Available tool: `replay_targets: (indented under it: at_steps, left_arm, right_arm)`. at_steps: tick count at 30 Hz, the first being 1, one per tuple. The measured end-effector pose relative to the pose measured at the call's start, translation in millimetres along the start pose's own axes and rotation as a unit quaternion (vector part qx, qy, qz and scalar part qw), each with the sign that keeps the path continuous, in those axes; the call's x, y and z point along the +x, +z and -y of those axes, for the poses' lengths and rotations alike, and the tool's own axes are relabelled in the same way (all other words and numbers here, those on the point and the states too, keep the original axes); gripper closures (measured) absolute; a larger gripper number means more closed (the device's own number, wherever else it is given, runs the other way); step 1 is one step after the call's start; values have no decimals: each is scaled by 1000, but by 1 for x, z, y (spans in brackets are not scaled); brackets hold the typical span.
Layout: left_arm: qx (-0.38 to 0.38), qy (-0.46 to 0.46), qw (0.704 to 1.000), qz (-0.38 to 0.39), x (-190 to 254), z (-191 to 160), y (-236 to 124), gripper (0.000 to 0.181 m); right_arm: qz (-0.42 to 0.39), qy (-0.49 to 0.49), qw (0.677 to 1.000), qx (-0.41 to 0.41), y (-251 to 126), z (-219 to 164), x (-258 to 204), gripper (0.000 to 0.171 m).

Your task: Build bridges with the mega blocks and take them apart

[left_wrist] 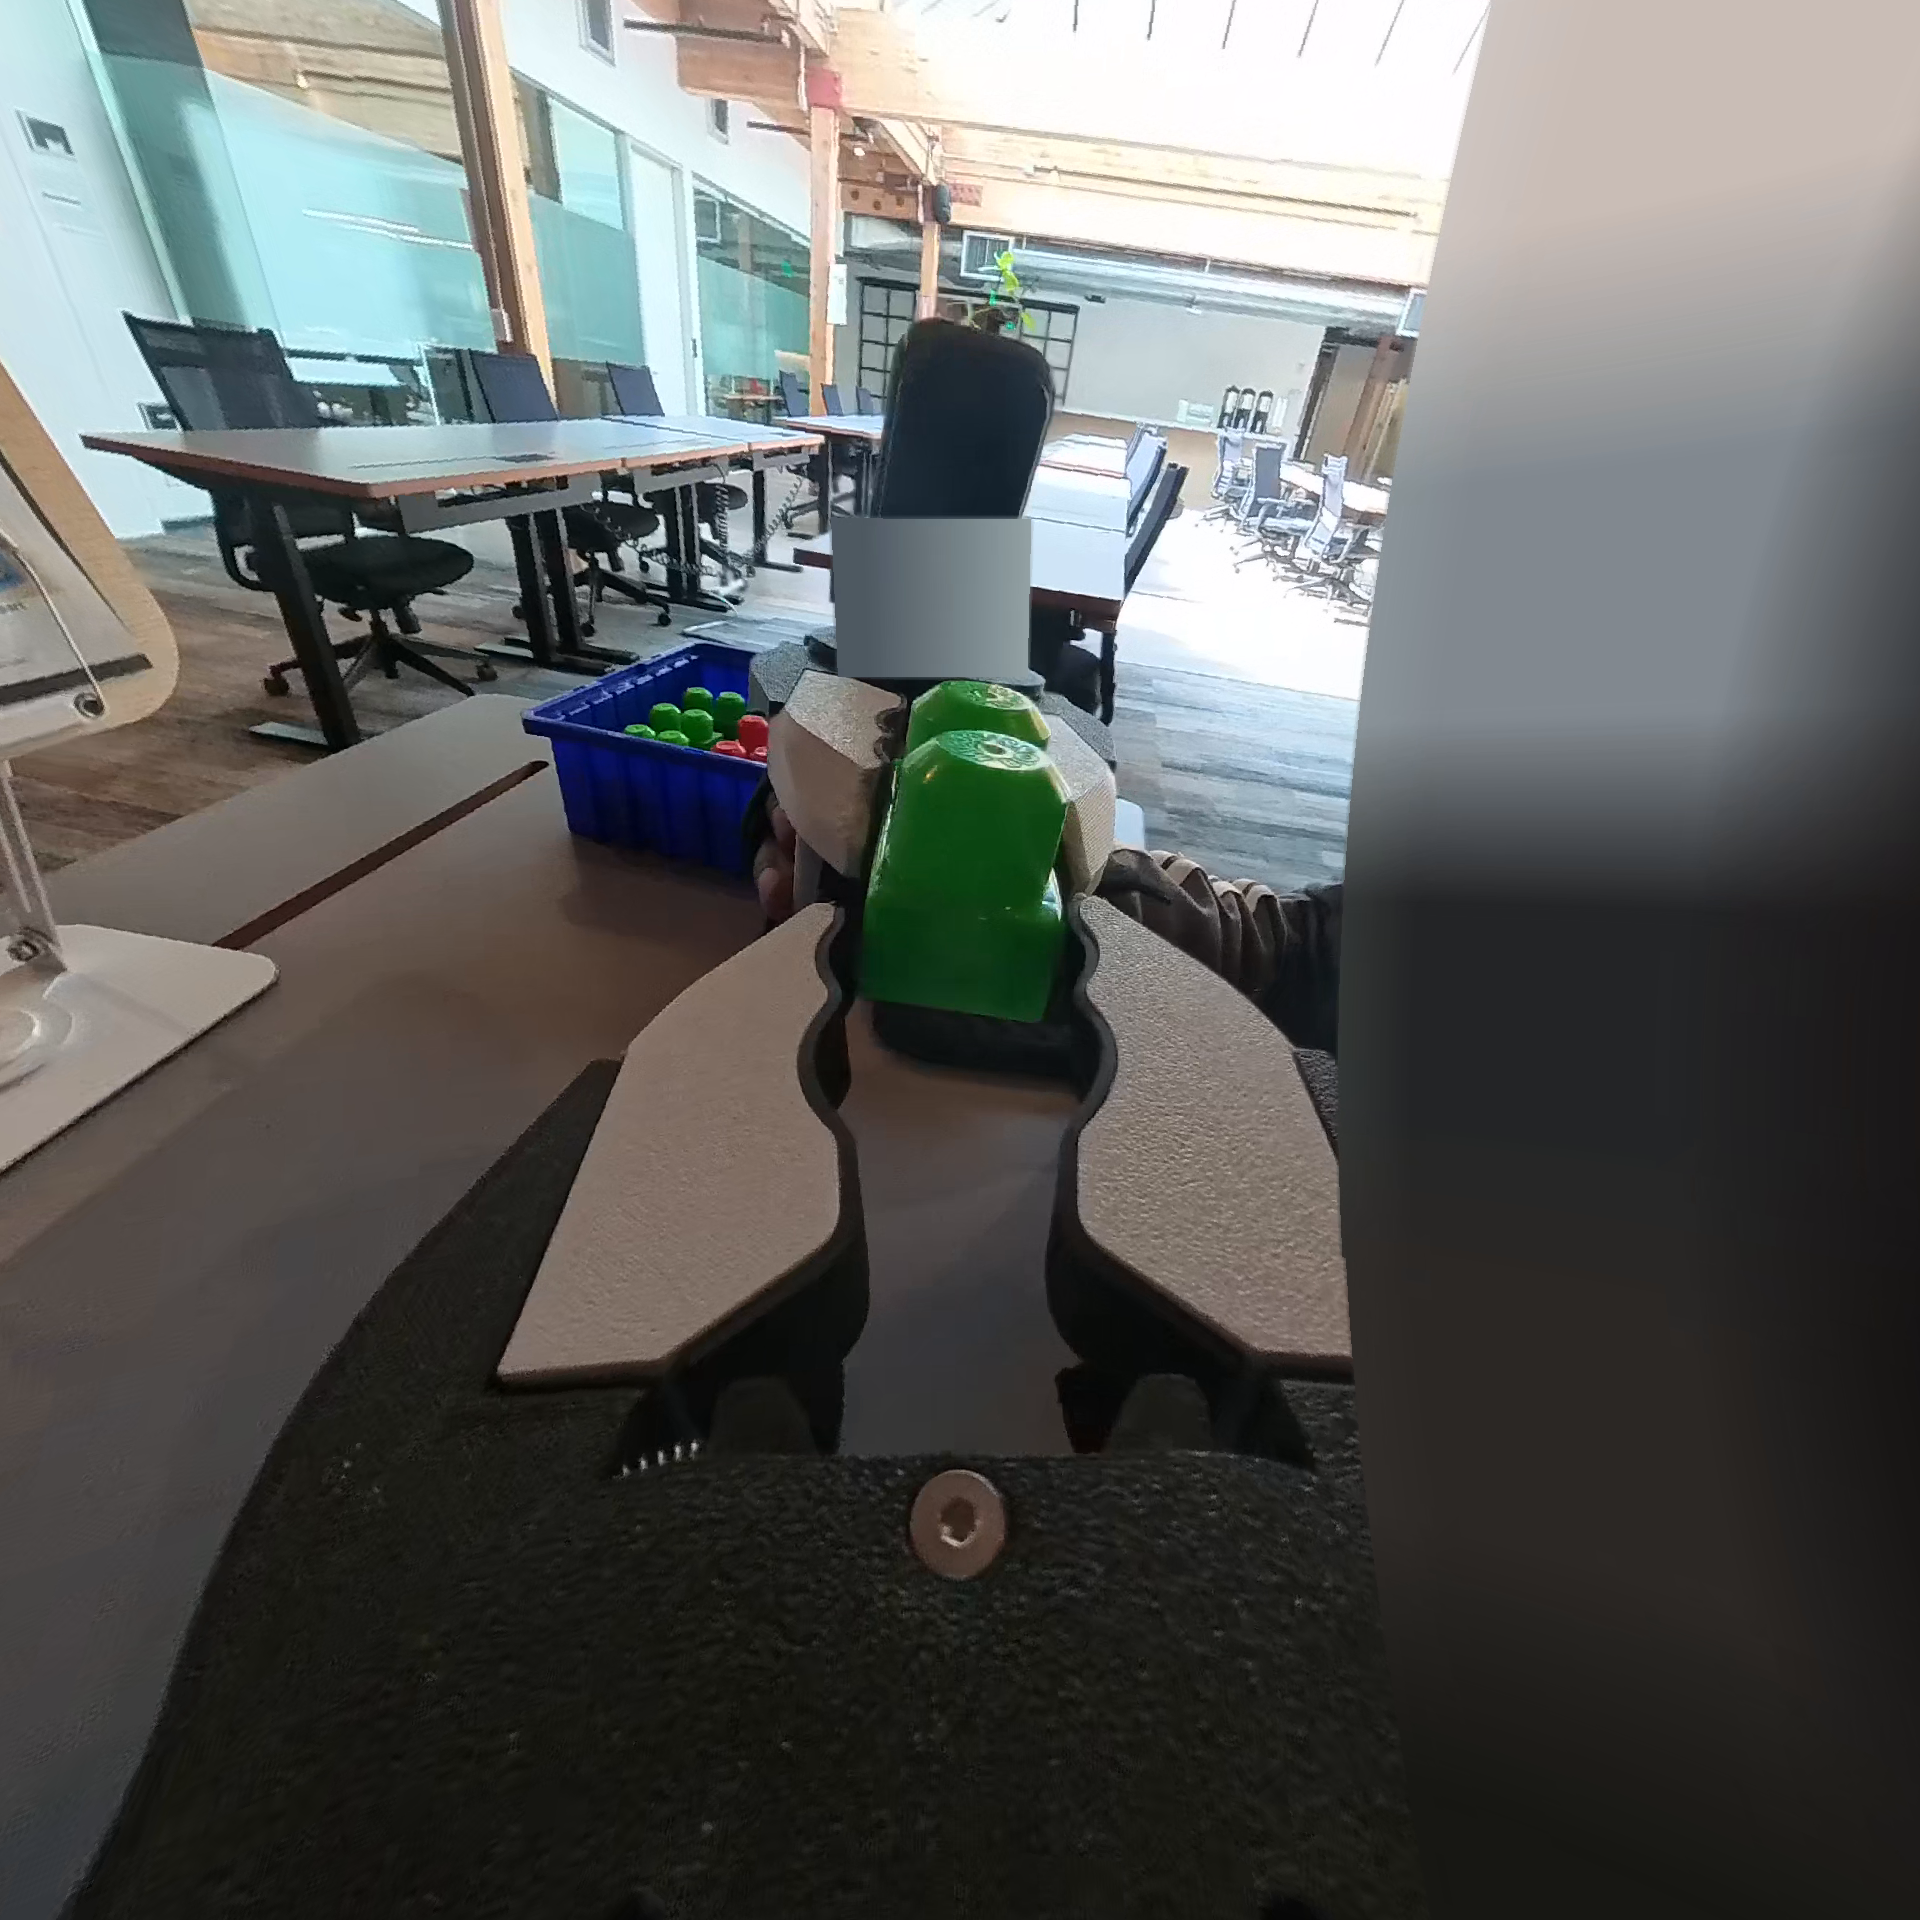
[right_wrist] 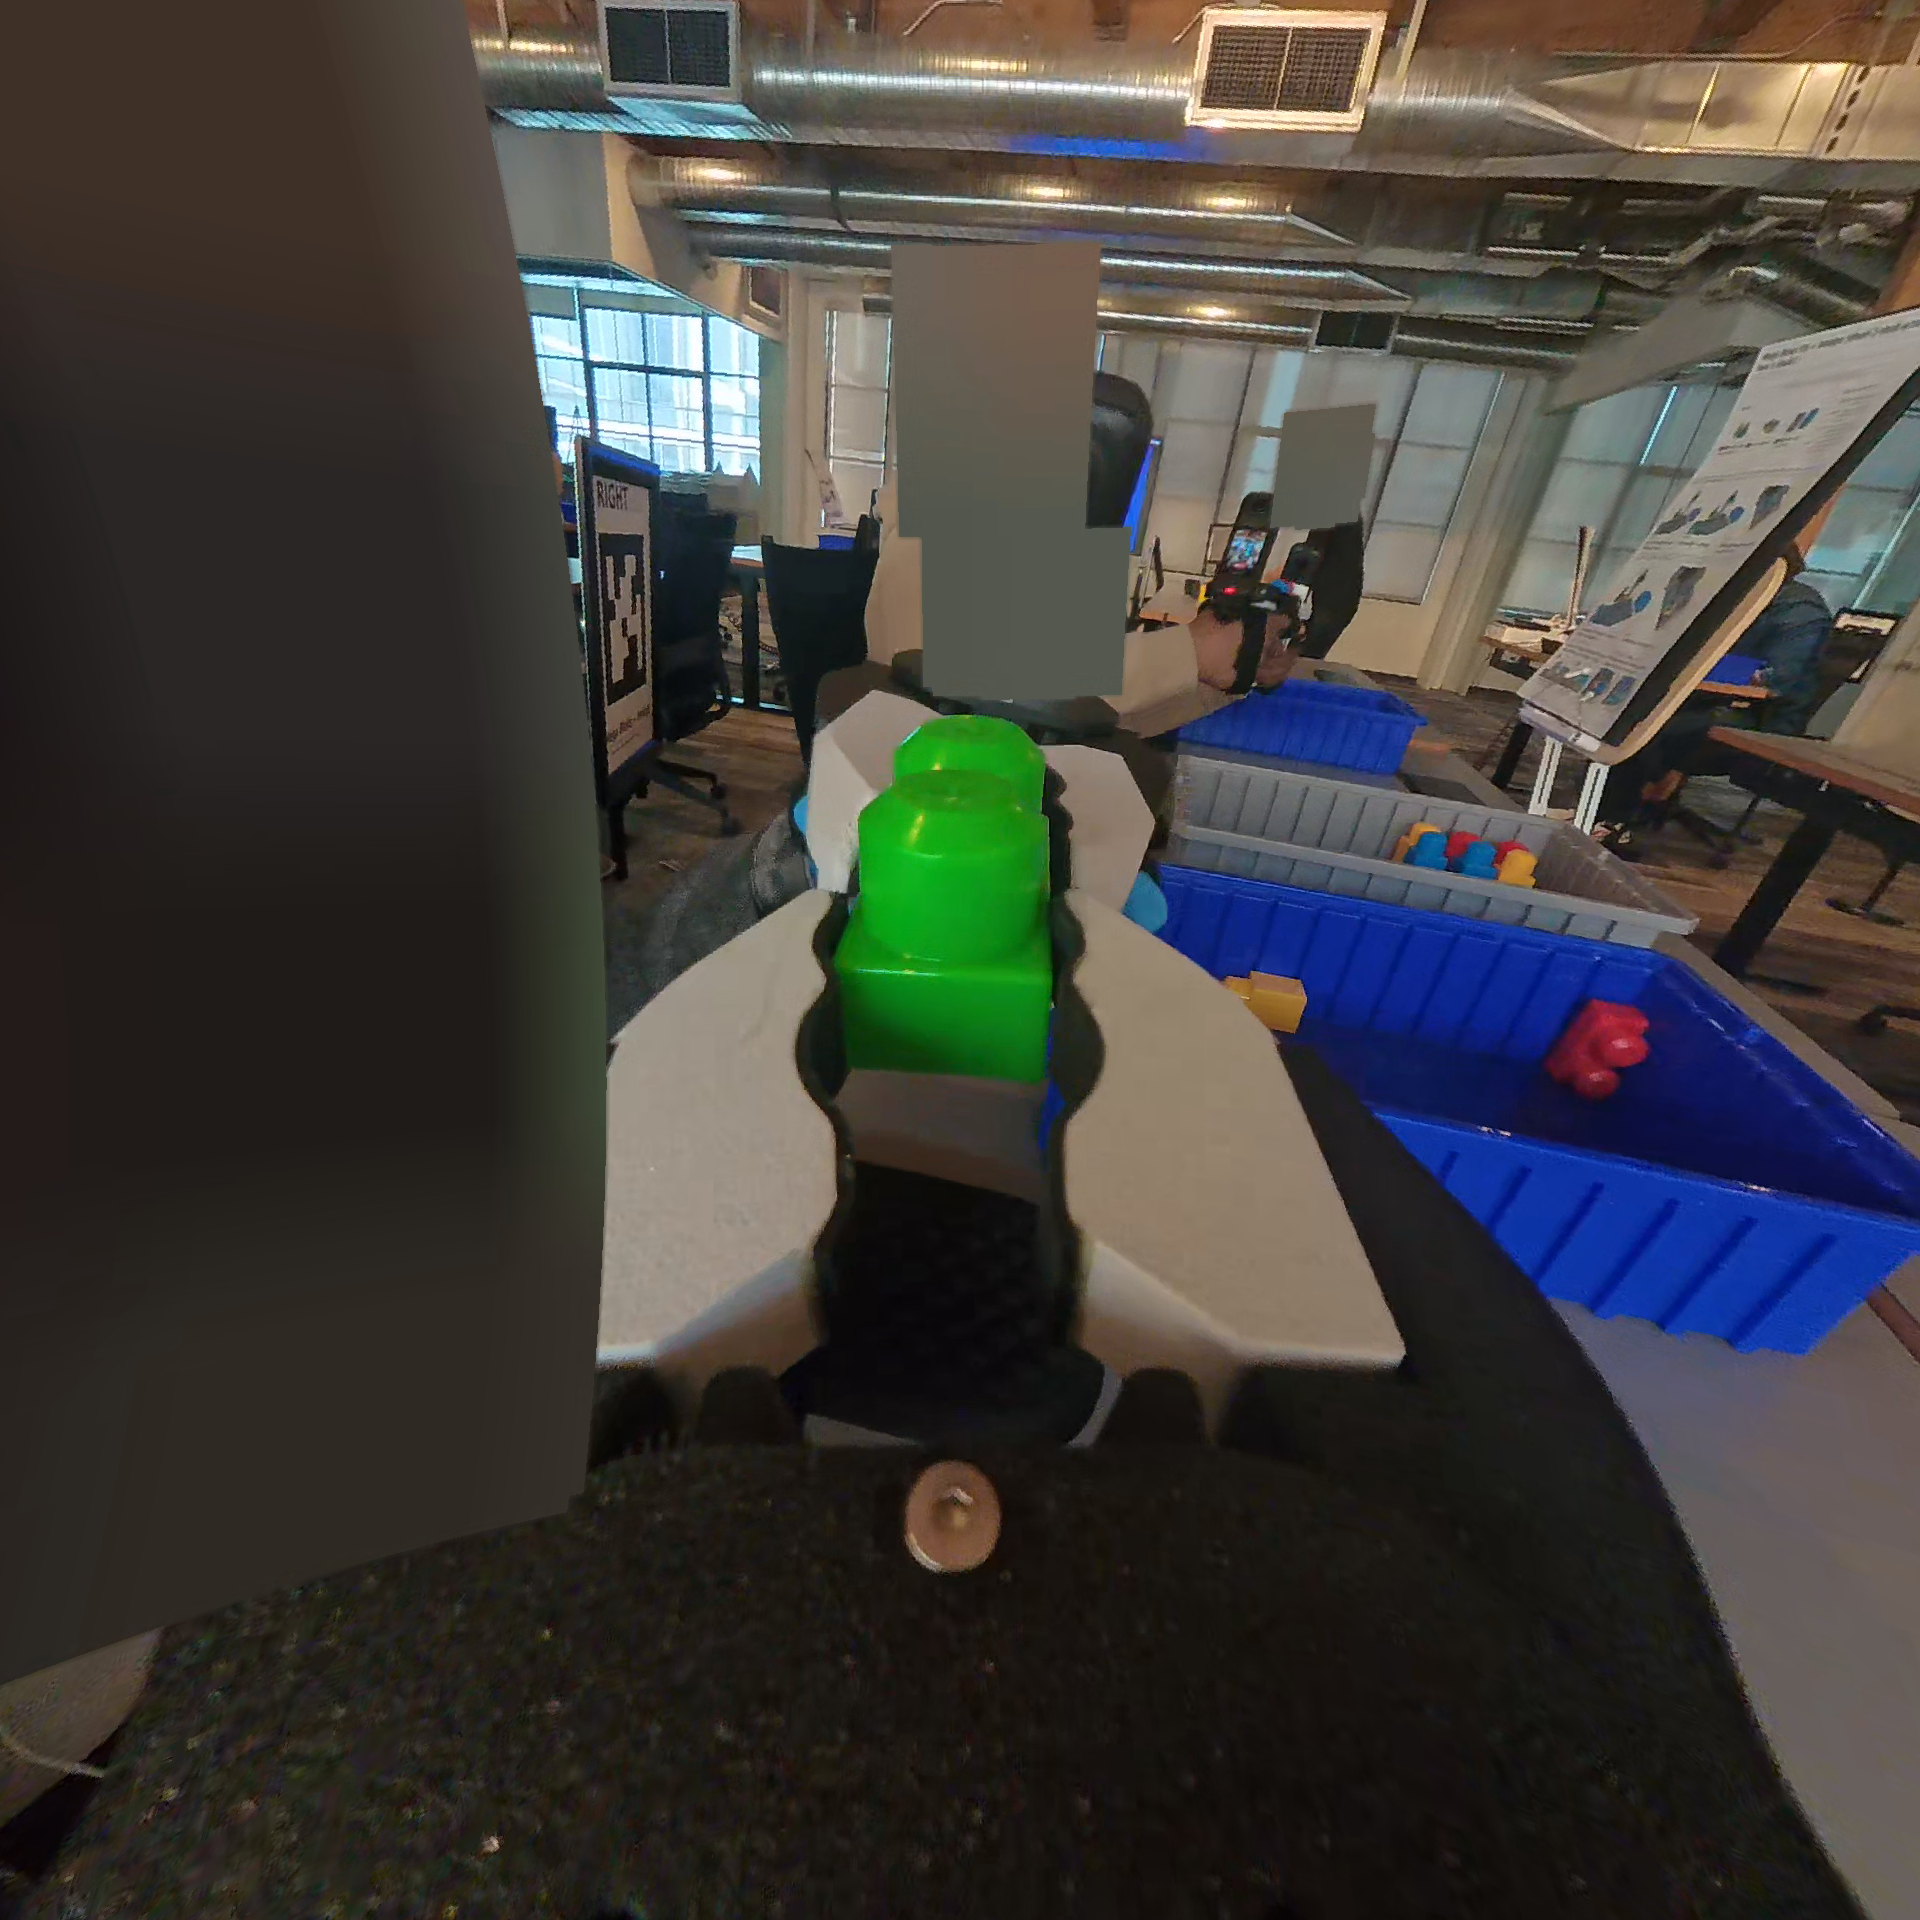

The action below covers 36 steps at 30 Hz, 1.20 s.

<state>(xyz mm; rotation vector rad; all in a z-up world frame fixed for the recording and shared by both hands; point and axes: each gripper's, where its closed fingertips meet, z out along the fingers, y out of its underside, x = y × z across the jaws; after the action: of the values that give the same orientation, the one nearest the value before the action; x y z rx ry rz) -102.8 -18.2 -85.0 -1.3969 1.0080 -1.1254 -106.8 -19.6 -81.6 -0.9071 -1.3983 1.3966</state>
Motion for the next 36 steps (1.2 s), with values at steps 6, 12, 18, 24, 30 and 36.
replay_targets:
  at_steps: [6, 12, 18, 24, 30, 36]
  left_arm:
    - [2, 34, 999, 18, -2, -3, -3, 145]
    - [-14, 41, 999, 27, -4, -11, -3, 145]
    - [-30, 39, 998, 37, -8, -22, -3, 145]
    - [-44, 39, 997, 47, -10, -31, 5, 145]
    - [-49, 43, 997, 47, -9, -35, 11, 145]
    - [-28, 37, 998, 48, -10, -31, 9, 145]
  right_arm:
    - [-5, -4, 1000, -23, 2, -6, 1, 135]
    - [-14, -18, 995, -98, 0, -17, 3, 128]
    - [12, -21, 960, -278, -15, -23, 3, 111]
    - [33, -18, 890, -455, -17, -31, 1, 120]
    - [59, 15, 840, -540, -18, -43, -5, 128]
    - [38, 16, 820, -571, -19, -49, 2, 132]
